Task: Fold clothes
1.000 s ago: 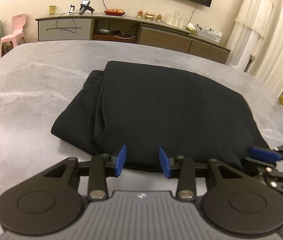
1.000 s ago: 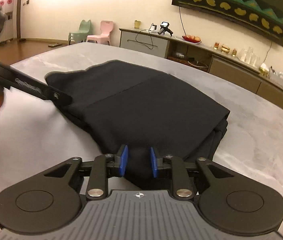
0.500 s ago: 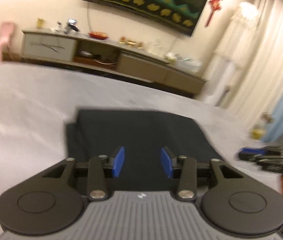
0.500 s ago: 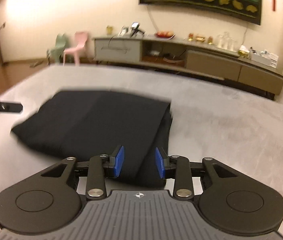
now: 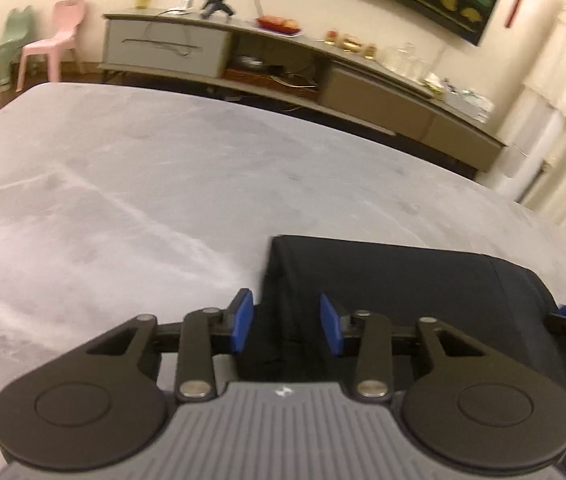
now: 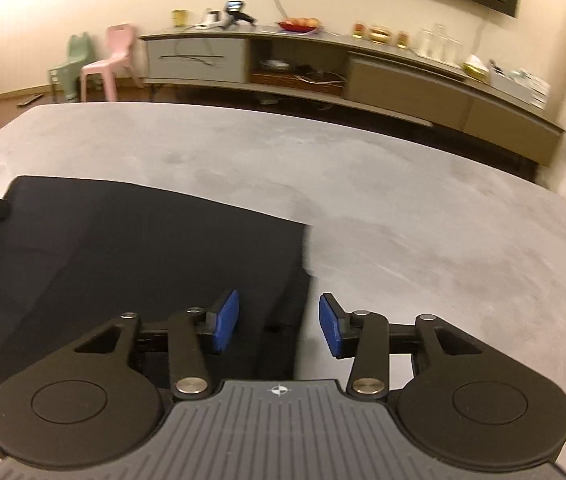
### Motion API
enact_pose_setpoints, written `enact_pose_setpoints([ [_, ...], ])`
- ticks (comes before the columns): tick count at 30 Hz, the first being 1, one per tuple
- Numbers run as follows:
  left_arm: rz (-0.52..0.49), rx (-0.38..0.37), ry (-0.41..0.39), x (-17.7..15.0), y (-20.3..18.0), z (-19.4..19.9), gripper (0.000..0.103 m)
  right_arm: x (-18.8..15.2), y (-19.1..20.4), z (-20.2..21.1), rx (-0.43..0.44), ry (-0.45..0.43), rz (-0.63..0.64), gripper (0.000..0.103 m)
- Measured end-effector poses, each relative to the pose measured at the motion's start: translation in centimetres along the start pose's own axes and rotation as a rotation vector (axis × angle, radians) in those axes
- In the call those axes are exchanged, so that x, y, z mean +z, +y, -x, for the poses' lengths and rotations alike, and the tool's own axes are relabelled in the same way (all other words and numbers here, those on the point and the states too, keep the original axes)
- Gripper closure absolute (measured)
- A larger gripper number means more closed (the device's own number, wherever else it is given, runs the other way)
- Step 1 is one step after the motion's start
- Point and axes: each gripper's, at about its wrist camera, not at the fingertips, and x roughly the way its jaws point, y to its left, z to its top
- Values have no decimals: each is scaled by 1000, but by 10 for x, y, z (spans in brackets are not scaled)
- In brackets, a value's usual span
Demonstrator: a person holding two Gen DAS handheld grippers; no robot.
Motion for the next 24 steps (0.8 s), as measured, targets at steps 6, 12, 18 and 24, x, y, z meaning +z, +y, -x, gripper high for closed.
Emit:
enact_pose_setpoints([
  [6, -191, -124, -34, -28, -40, 73, 64, -21, 12, 63, 59, -113, -28, 61],
  [12, -323, -72, 67, -90, -57, 67, 62, -77, 30, 64, 131, -62, 28, 61],
  [18, -224, -32, 28, -94, -39, 96, 64, -88, -4, 93, 85, -110, -119, 60],
  [24, -282, 16, 34, -101, -55, 84, 60, -89, 33, 85, 198, -160, 21, 60],
])
